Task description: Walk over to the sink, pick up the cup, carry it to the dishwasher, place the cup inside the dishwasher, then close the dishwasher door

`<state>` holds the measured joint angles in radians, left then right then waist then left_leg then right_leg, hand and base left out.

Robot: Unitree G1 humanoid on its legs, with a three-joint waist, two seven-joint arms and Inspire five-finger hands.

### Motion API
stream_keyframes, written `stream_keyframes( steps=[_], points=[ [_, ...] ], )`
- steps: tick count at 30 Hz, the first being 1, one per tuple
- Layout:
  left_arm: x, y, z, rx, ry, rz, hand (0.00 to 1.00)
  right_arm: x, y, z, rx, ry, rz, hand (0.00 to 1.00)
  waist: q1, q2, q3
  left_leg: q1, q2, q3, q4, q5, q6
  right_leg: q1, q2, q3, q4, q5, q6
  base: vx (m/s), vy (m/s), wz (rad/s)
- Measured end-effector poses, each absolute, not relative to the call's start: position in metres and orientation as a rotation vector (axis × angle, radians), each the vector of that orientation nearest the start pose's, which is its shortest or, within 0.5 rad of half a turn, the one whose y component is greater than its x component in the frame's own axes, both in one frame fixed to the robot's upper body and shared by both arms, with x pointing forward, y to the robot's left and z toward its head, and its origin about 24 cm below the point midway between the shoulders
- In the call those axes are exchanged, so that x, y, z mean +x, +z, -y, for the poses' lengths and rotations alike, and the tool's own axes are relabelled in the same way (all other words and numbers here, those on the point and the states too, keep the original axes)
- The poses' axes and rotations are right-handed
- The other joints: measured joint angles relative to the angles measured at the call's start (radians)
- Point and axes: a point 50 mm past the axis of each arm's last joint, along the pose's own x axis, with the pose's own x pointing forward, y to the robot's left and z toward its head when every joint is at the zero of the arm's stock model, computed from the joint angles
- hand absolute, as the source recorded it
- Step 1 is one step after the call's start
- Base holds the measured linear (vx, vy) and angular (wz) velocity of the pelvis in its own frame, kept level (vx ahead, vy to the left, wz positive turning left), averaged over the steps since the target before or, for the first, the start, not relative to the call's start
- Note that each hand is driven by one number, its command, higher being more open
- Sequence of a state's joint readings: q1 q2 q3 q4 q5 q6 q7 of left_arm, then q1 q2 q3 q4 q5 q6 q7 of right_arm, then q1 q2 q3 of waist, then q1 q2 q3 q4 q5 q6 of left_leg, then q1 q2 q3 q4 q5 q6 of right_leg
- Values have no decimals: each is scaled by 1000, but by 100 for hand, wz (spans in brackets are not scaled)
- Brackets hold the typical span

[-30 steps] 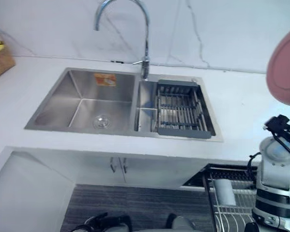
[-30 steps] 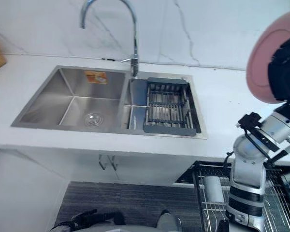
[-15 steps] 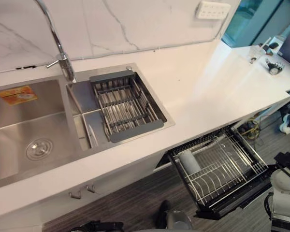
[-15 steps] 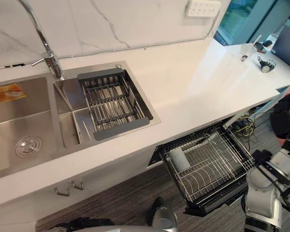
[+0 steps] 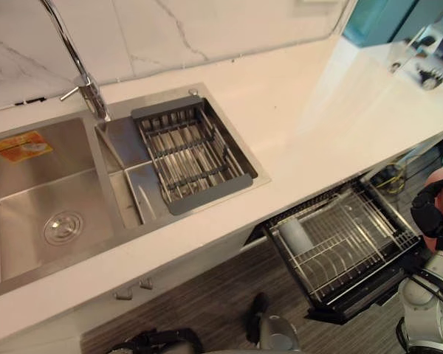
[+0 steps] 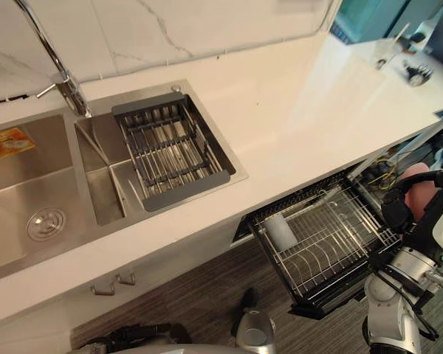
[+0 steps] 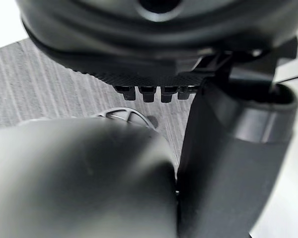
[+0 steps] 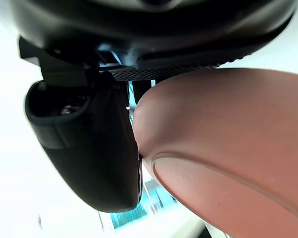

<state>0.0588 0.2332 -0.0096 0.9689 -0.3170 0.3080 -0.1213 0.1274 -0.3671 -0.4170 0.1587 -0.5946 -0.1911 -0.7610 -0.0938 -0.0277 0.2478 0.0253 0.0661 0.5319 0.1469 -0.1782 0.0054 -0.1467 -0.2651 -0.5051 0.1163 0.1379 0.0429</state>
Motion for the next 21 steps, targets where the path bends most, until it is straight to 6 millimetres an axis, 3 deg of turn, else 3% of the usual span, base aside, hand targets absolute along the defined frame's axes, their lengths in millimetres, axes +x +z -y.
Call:
stream_keyframes(
  steps=[3,6,10,13,16,21],
  points=[
    [103,-154,-217,-200,138,-1254,100,189,59,329,-1031,-959,148,0,4,36,29,-25,-3,-7,4,6,1,-17,-4,0,2,-3,4,-4,-7,8],
    [111,-152,-210,-209,96,-1222,100,195,51,339,-1039,-990,84,0,3,69,62,-45,-17,-22,3,20,5,-34,-18,2,8,-14,18,-4,4,16],
    [119,-152,-194,-255,38,-1172,100,215,74,355,-1125,-994,135,0,-4,139,106,-77,-32,-20,2,25,11,-73,-26,14,8,-9,24,-16,28,1],
    [134,-147,-184,-300,15,-1123,100,240,95,347,-1162,-950,227,0,-5,168,154,-94,-37,-16,4,27,15,-105,-24,45,9,-2,26,-24,3,-22],
    [144,-144,-178,-348,10,-1083,100,256,102,337,-1160,-918,264,0,-4,182,183,-122,-44,-35,4,35,19,-138,-23,59,5,9,23,-22,-5,-13],
    [158,-138,-161,-346,-54,-978,100,283,112,338,-1196,-876,259,0,10,251,216,-161,-67,-85,-1,60,24,-177,-37,72,-4,24,27,12,3,0]
  ],
)
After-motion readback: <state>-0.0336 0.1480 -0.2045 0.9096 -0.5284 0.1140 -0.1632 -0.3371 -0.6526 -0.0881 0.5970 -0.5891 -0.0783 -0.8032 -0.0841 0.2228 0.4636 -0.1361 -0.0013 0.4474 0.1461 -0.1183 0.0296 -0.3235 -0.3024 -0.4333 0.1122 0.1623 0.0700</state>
